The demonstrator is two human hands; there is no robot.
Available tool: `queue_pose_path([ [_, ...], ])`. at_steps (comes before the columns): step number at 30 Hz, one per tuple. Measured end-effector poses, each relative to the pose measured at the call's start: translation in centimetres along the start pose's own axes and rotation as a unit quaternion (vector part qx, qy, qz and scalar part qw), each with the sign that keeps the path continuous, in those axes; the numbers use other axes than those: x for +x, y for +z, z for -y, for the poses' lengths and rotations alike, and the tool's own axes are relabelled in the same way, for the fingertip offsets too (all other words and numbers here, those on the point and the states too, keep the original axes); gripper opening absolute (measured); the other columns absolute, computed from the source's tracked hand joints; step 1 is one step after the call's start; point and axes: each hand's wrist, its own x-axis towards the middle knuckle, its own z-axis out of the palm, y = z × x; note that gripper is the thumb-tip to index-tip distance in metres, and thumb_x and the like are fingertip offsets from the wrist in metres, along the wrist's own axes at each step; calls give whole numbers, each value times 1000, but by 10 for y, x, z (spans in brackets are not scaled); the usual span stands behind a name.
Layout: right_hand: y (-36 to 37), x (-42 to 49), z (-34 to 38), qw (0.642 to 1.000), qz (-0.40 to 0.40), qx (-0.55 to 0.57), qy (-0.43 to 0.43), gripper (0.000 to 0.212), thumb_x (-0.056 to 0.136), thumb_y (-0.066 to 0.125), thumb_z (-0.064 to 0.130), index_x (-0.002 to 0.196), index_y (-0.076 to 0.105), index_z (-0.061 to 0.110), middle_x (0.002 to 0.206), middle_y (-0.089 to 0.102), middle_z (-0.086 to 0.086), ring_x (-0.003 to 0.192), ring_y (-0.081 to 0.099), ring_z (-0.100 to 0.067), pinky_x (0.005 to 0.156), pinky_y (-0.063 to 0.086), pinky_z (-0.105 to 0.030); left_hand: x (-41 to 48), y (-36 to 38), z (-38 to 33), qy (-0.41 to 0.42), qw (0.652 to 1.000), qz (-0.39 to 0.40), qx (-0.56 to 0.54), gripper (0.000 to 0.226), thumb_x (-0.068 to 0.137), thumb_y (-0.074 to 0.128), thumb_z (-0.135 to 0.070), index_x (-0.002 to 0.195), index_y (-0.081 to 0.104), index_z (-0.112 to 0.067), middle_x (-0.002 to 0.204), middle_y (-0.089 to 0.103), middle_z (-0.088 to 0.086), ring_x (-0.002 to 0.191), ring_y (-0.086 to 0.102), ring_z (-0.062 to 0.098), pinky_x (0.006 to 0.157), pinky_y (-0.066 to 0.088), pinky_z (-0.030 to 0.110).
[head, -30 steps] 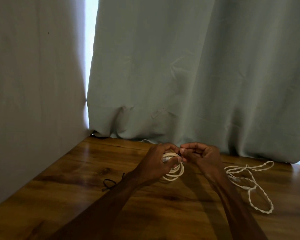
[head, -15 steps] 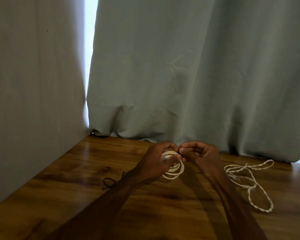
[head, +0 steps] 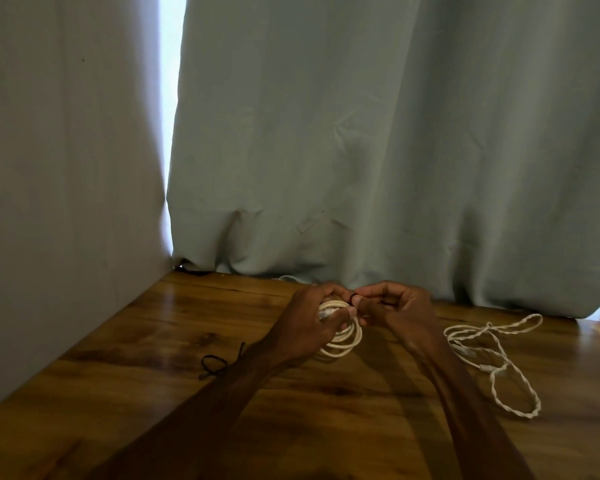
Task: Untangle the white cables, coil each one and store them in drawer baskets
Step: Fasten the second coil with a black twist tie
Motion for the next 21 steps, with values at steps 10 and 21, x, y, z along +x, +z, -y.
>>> queue_pose_path([
  [10,2,3,-5,1000,-4,6,9,8,85,75,-2,93,74,-2,83,77,-19,68,74,-30,67,65,-34,1,-2,-2,15,999,-3,38,17,90,75,-27,106,71,-23,92,75,-8,86,71,8,77,59,42],
  [21,3,2,-5,999,-2,-10,38,12,82,75,-9,84,77,3,79,77,-19,62,73,-25,61,63,-29,1,2,10,10,997,1,81,18,87,74,-36,104,69,-30,97,70,-12,93,66,6,82,57,38],
])
